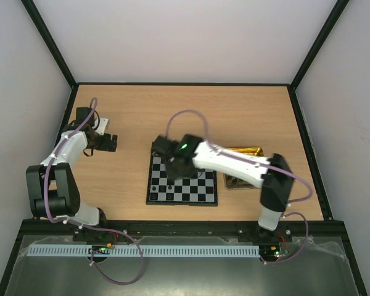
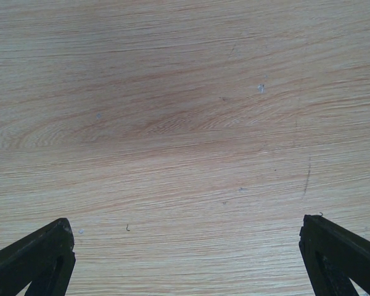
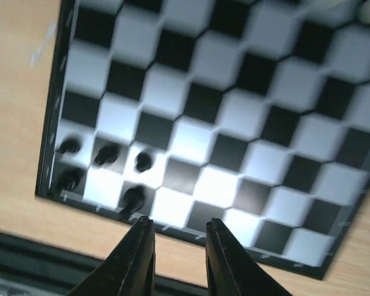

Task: Set up the chess pieces on the board
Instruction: Place the chess piece on the chessboard, then pick up the chess piece from the storage box.

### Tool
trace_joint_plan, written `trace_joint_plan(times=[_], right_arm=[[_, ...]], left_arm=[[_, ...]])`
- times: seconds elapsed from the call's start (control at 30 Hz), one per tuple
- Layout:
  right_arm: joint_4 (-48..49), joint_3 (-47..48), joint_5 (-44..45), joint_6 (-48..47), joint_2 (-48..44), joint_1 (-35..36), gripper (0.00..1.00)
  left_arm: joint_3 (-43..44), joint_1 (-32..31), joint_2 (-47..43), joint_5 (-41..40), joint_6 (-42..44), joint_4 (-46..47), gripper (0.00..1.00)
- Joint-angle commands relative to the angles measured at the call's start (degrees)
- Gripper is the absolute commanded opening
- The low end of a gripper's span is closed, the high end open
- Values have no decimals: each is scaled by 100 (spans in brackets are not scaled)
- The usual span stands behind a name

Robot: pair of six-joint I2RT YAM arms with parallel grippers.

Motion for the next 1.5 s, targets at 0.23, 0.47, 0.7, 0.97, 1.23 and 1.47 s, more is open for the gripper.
trace_joint_plan(times=[0.23, 0.47, 0.7, 0.97, 1.23, 1.47], right_arm=[[-117, -1529, 683, -207, -2050, -3023, 21], [740, -2671, 147, -352, -2507, -4542, 20], [970, -3032, 189, -439, -2722, -5327, 20], [812, -2934, 206, -589, -2739, -5547, 20], [671, -3147, 73, -521, -3112, -5776, 19], [416, -3281, 9, -514, -3363, -5815, 17]], left_arm=[[307, -40, 76, -33, 24, -215, 99], [586, -219, 135, -373, 9, -466, 99], [1090, -396, 293, -247, 85, -773, 99], [1521, -599, 534, -124, -83, -992, 99], [1841, -684, 532, -167, -242, -1290, 99], [1671, -991, 769, -113, -211, -1037, 99]])
